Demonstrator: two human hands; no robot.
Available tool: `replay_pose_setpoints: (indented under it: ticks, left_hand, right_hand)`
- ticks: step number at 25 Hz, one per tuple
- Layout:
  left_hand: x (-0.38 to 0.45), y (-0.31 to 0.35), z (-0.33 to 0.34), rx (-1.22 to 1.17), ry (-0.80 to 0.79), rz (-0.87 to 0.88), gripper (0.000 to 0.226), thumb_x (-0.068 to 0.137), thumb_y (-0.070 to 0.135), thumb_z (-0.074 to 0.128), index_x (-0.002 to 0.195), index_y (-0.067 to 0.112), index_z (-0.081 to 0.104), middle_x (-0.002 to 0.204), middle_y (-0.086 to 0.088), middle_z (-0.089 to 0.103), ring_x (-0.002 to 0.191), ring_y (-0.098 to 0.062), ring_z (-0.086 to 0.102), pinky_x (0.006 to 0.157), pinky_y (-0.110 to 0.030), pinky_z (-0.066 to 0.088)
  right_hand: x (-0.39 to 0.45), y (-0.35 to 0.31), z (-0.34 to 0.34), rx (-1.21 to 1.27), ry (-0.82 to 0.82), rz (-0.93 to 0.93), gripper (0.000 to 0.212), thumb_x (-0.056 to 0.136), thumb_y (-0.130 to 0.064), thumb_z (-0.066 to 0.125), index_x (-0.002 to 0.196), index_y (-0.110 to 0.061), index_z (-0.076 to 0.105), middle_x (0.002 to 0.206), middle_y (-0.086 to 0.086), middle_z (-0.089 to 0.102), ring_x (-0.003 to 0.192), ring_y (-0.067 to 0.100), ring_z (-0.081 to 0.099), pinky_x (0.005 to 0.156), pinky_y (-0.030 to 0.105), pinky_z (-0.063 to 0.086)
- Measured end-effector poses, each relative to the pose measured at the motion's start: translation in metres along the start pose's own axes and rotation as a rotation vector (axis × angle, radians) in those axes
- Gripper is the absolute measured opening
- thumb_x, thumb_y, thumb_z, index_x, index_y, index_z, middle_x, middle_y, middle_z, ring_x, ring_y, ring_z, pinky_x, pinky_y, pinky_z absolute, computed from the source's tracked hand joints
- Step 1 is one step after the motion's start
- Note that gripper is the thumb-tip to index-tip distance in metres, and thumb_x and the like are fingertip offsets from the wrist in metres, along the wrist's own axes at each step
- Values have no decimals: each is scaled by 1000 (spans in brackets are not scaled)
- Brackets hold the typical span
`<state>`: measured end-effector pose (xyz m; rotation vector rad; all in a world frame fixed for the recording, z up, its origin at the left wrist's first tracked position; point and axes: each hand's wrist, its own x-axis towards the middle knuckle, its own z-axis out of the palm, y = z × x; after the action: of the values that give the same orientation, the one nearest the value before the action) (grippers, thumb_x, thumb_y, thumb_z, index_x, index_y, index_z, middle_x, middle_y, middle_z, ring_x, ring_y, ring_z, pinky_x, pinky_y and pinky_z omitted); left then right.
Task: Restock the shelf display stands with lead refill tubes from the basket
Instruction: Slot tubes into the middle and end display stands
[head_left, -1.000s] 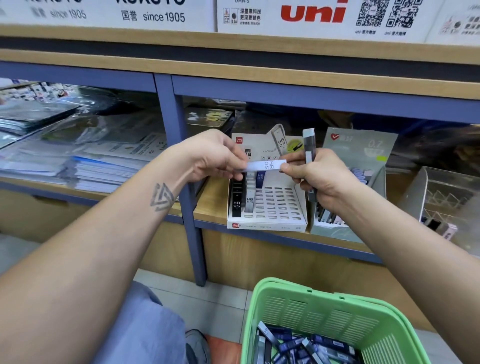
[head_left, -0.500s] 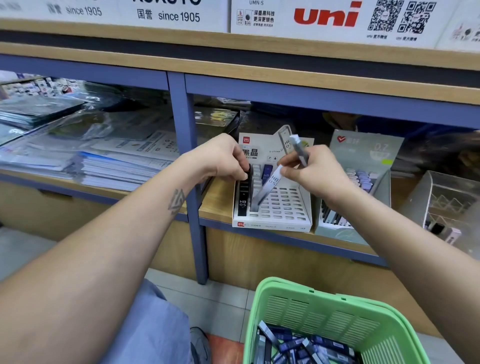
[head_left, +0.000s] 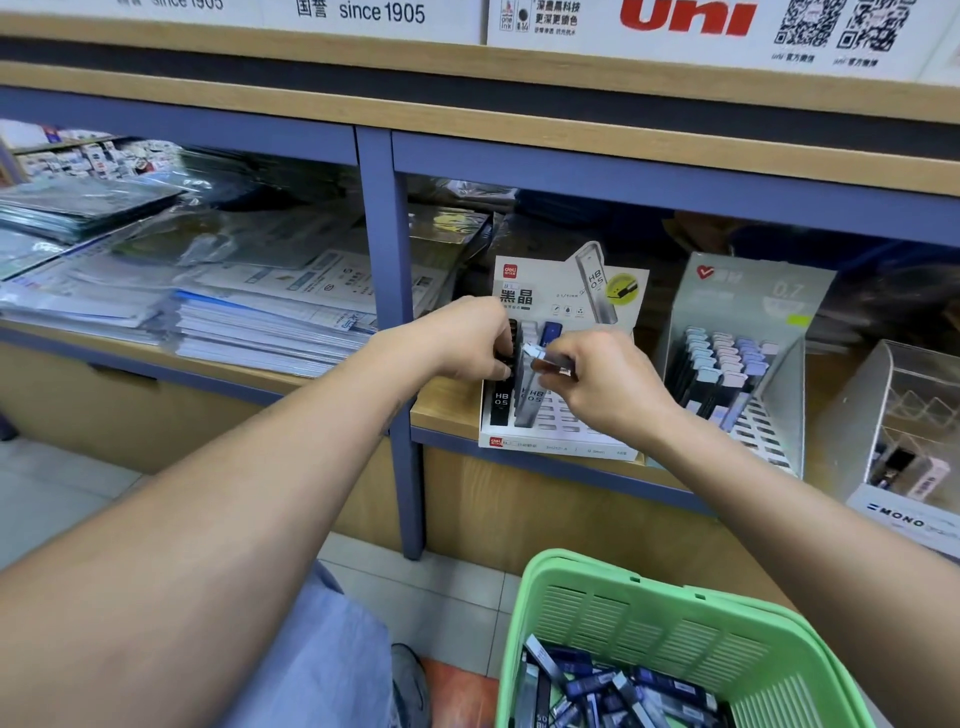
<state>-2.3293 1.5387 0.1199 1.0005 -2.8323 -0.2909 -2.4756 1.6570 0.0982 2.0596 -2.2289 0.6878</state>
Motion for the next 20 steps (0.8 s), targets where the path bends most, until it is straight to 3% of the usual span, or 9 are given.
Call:
replay_pose_setpoints:
  ticks: [3, 6, 10, 13, 16, 18, 20]
  left_hand:
    - [0, 1, 0, 25, 2, 15, 22, 87, 25, 75, 105, 14, 76, 82, 4, 61, 74, -13, 54, 62, -22, 36]
    - [0, 1, 0, 16, 10, -2, 30, 86, 25, 76, 113, 13, 74, 95, 2, 66, 86, -16, 55, 72, -24, 40]
    - [-2, 1, -2, 7, -3, -1, 33, 85, 27, 78, 115, 14, 74, 90, 6, 65, 83, -13, 56, 66, -19, 42]
    - [-6, 2, -12, -56, 87, -7, 39, 84, 26, 78, 120, 14, 71, 110, 3, 69, 92, -10, 57, 78, -23, 45]
    - [-8, 14, -23, -271, 208, -18, 30, 83, 16, 76, 113, 13, 73, 102, 2, 72, 90, -10, 66, 80, -23, 53]
    - [-5, 28, -24, -394, 217, -21, 24, 83, 13, 75, 107, 12, 74, 92, 1, 73, 84, -8, 69, 79, -21, 55]
    - [2, 47, -20, -384, 196, 5, 20, 85, 13, 74, 104, 13, 74, 91, 1, 73, 80, -5, 68, 74, -18, 54]
  right_hand:
    - [5, 1, 3, 104, -8, 41, 6, 89, -22, 77, 89, -19, 71, 86, -1, 70, 82, 23, 62, 74, 40, 54]
    - [12, 2, 10, 149, -70, 69, 3, 87, -22, 78, 90, -22, 77, 91, -2, 72, 89, 21, 65, 81, 43, 56]
    - [12, -1, 8, 201, -57, 89, 6, 89, -24, 76, 90, -18, 76, 90, 0, 68, 86, 22, 64, 75, 38, 55]
    - [7, 2, -17, 507, -130, 282, 16, 90, -22, 76, 98, -14, 65, 85, 3, 68, 74, 16, 63, 57, 23, 48]
    - [-1, 14, -43, 897, -339, 457, 14, 96, -17, 68, 103, -11, 58, 80, 10, 65, 62, 17, 57, 47, 23, 36]
    - [-6, 23, -54, 1039, -299, 454, 7, 102, -15, 58, 106, -10, 59, 77, 11, 63, 61, 18, 56, 47, 24, 37]
    - [-15, 34, -67, 1063, -211, 411, 16, 103, -17, 57, 106, -4, 66, 79, 10, 65, 68, 19, 62, 58, 26, 48]
